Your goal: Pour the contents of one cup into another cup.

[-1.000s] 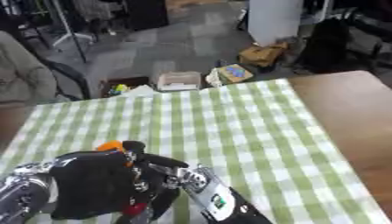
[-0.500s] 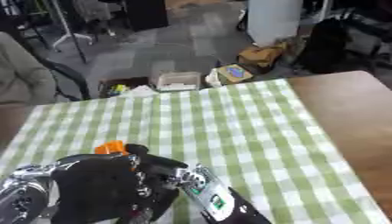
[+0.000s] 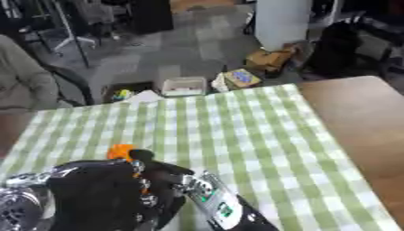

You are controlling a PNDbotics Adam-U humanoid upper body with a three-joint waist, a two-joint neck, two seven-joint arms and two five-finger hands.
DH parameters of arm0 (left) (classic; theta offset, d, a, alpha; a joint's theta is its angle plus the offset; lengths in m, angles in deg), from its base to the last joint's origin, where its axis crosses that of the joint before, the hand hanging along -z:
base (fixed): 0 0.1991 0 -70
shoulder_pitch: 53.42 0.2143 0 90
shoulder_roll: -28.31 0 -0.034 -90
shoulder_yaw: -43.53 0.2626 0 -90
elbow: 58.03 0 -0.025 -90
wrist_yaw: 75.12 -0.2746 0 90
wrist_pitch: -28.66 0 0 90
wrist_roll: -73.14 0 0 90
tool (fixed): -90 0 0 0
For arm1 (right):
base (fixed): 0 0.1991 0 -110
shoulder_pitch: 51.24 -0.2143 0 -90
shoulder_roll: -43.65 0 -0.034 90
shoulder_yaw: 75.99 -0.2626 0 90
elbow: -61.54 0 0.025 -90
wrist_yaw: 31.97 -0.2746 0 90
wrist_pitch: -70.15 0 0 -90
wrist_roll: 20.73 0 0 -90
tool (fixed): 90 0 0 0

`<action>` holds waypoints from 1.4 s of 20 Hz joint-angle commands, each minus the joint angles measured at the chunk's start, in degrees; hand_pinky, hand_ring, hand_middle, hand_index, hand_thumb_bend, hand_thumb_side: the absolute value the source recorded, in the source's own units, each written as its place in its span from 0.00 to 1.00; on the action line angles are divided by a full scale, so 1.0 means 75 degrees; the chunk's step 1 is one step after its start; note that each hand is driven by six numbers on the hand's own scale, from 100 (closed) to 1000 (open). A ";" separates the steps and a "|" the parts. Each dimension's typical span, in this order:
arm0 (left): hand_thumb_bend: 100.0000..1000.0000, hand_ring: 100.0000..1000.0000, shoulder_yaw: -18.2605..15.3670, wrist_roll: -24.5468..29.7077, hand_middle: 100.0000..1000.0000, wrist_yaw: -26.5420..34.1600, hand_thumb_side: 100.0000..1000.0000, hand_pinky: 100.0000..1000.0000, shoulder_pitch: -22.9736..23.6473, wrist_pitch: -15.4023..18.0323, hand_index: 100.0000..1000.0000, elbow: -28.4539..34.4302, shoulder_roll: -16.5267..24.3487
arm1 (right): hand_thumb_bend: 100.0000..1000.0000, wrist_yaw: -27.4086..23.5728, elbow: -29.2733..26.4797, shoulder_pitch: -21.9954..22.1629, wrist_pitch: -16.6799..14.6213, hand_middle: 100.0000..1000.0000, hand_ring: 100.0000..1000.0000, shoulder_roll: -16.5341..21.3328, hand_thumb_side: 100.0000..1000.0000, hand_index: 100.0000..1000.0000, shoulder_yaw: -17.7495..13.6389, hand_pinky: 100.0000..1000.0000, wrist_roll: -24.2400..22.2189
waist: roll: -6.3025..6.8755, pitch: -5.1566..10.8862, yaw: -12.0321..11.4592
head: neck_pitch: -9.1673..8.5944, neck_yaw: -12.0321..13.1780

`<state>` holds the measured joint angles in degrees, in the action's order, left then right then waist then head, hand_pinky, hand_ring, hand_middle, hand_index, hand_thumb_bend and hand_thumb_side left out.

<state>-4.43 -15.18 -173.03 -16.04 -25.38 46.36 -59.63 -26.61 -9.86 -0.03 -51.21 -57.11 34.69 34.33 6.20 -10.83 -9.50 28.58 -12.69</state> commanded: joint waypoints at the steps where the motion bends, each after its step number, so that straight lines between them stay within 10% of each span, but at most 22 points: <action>1: 0.80 0.31 -0.0084 0.0141 0.35 0.0203 0.03 0.29 -0.0016 -0.0036 0.76 -0.0009 0.0052 | 0.00 -0.0041 -0.0151 -0.0181 -0.0276 0.16 0.23 -0.0067 0.00 0.72 -0.0053 0.29 -0.0235 | -0.0043 0.0145 -0.0027 | -0.0087 -0.0003; 10: 0.73 0.27 -0.0221 0.0182 0.30 0.0445 0.02 0.25 0.0217 -0.0153 0.71 -0.0756 0.0092 | 0.00 -0.0047 -0.0153 -0.0183 -0.0281 0.16 0.23 -0.0051 0.00 0.72 -0.0057 0.29 -0.0224 | -0.0098 0.0149 -0.0082 | -0.0103 -0.0016; 19: 0.59 0.12 -0.0525 -0.0266 0.11 0.0929 0.00 0.05 0.0488 -0.0465 0.45 -0.1510 0.0091 | 0.00 -0.0050 -0.0166 -0.0189 -0.0279 0.16 0.23 -0.0044 0.00 0.72 -0.0071 0.29 -0.0201 | -0.0155 0.0133 -0.0121 | -0.0115 -0.0027; 28: 0.28 0.02 -0.1522 -0.0415 0.05 0.2568 0.00 0.00 0.0997 -0.1684 0.44 -0.1527 0.0195 | 0.00 -0.0029 -0.0168 -0.0168 -0.0268 0.16 0.23 -0.0026 0.00 0.72 -0.0105 0.29 -0.0162 | -0.0220 0.0125 -0.0190 | -0.0120 -0.0046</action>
<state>-14.05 -18.83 -155.74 -8.35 -36.36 35.94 -59.93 -26.03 -8.41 0.37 -51.25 -56.44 34.43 34.38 4.72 -10.82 -10.72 28.14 -12.82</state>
